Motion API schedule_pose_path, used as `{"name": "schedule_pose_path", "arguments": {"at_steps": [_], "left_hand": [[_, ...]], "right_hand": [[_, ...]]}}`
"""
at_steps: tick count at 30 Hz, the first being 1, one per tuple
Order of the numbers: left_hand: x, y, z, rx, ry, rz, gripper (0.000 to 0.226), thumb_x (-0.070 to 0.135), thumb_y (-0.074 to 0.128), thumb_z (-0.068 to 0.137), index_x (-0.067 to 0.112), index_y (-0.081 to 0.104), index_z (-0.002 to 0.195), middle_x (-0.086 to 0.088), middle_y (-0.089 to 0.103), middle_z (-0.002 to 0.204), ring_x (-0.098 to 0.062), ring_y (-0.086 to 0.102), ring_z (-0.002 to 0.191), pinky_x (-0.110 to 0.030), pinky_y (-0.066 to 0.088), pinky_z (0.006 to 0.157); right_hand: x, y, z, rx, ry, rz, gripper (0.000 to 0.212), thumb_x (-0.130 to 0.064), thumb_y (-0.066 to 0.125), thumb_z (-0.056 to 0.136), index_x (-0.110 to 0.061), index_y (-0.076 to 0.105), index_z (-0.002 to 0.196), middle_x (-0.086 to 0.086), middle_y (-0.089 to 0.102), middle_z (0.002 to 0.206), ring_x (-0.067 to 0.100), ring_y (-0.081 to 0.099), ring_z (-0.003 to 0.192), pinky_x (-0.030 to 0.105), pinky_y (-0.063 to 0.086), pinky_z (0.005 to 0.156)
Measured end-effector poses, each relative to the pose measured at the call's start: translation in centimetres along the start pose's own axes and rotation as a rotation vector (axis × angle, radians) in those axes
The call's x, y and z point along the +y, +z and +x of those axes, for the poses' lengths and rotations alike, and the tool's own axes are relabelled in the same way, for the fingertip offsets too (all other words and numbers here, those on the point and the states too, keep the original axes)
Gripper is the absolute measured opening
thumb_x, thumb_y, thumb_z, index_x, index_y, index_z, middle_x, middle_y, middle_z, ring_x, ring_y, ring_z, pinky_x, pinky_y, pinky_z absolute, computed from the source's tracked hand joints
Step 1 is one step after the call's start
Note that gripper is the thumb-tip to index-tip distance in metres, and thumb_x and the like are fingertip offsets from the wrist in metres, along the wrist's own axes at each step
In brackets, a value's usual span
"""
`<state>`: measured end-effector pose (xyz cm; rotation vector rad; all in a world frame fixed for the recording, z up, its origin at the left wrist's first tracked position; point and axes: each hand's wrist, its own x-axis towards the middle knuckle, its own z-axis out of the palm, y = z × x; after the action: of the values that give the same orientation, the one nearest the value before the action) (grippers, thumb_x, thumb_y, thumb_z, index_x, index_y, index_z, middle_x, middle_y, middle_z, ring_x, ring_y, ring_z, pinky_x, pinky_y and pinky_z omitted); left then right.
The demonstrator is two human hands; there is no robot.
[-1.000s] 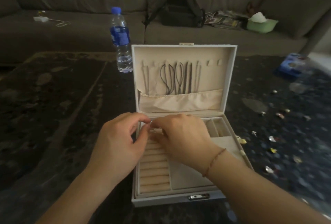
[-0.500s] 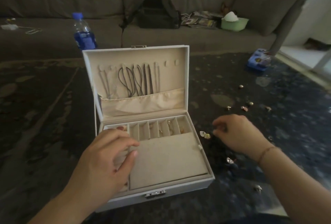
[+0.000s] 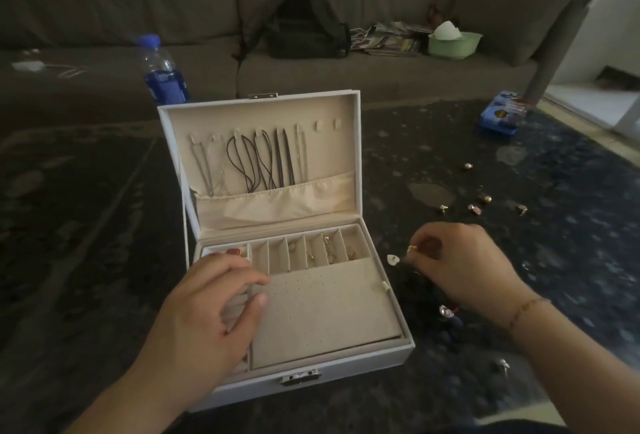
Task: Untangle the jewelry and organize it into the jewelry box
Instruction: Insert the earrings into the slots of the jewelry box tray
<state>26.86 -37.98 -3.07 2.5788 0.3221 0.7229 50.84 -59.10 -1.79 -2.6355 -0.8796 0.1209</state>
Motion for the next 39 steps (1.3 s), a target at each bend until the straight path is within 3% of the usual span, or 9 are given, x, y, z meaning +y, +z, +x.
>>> {"name": "schedule_pose_path", "arguments": {"at_steps": [3,6,9,13,20,24,29,34,39], "left_hand": [[0.8,-0.4,0.2,0.014,-0.035,-0.052,0.028,0.045,0.055,0.087,0.026,0.073,0.098,0.020,0.065,0.097,-0.002,0.061,0.098,-0.017,0.047,0.086],[2.6,-1.6,0.9,-0.061,-0.303,-0.484,0.027,0.054,0.066,0.085,0.030,0.077,0.091,0.013,0.074,0.092,-0.005,0.067,0.085,-0.015,0.050,0.073],[4.0,-2.6,1.4,-0.196,-0.458,-0.893,0.025,0.046,0.072,0.079,0.028,0.079,0.096,-0.004,0.076,0.089,-0.015,0.065,0.075,-0.022,0.051,0.064],[3.8,-3.3,1.3,-0.177,-0.442,-0.958,0.031,0.044,0.066,0.074,0.023,0.081,0.093,-0.006,0.070,0.074,-0.015,0.058,0.067,-0.023,0.047,0.061],[2.3,-3.4,1.2,0.099,-0.322,-0.701,0.017,0.035,0.075,0.075,0.030,0.081,0.090,0.007,0.076,0.082,-0.011,0.070,0.075,-0.020,0.054,0.066],[0.9,-3.0,0.8,0.210,0.024,-0.313,0.021,0.041,0.071,0.083,0.027,0.077,0.097,0.016,0.073,0.089,-0.009,0.069,0.084,-0.026,0.056,0.073],[-0.2,-2.5,0.7,0.290,0.262,-0.058,0.029,0.033,0.072,0.085,0.008,0.078,0.097,0.001,0.075,0.094,-0.014,0.068,0.085,-0.037,0.054,0.072],[0.1,-2.3,0.6,0.285,0.269,-0.065,0.027,0.032,0.072,0.084,0.011,0.077,0.099,0.004,0.074,0.094,-0.010,0.067,0.087,-0.034,0.056,0.075],[0.7,-2.5,0.5,0.249,0.063,-0.241,0.032,0.038,0.074,0.081,0.016,0.076,0.104,0.009,0.073,0.089,-0.010,0.070,0.080,-0.025,0.057,0.073]], "right_hand": [[-2.6,-0.9,-1.8,0.254,-0.199,0.294,0.016,-0.028,0.076,0.080,-0.037,0.067,0.090,-0.019,0.066,0.078,-0.003,0.061,0.071,0.014,0.047,0.064],[-6.9,-0.8,-3.8,0.405,-0.560,0.368,0.012,-0.026,0.076,0.084,-0.025,0.072,0.094,-0.017,0.065,0.086,-0.003,0.058,0.072,0.011,0.046,0.067],[-10.0,0.7,-4.9,0.484,-0.819,0.373,0.012,-0.025,0.075,0.087,-0.017,0.074,0.094,-0.009,0.069,0.090,0.005,0.061,0.079,0.024,0.052,0.070],[-11.9,2.0,-5.0,0.520,-0.924,0.360,0.010,-0.020,0.076,0.087,-0.016,0.074,0.096,-0.005,0.070,0.088,0.014,0.064,0.077,0.031,0.053,0.065],[-13.4,2.1,-4.7,0.345,-0.738,0.535,0.028,-0.010,0.073,0.078,-0.023,0.074,0.103,-0.018,0.070,0.091,-0.002,0.061,0.082,0.009,0.044,0.070],[-13.7,1.5,-5.1,0.042,-0.415,0.860,0.019,-0.021,0.073,0.083,-0.036,0.076,0.094,-0.013,0.073,0.083,0.019,0.065,0.068,0.039,0.051,0.053],[-14.1,0.8,-4.8,-0.230,-0.230,1.045,0.012,-0.014,0.077,0.078,-0.022,0.078,0.087,-0.001,0.074,0.074,0.006,0.065,0.062,0.012,0.045,0.051],[-14.0,1.0,-4.9,-0.382,-0.124,1.175,0.014,-0.004,0.076,0.078,-0.014,0.076,0.089,0.008,0.074,0.079,0.015,0.063,0.061,0.025,0.044,0.045],[-13.9,1.3,-4.7,-0.384,-0.051,1.255,0.015,-0.004,0.076,0.077,-0.014,0.076,0.088,0.009,0.073,0.078,0.018,0.059,0.057,0.026,0.040,0.043]]}}
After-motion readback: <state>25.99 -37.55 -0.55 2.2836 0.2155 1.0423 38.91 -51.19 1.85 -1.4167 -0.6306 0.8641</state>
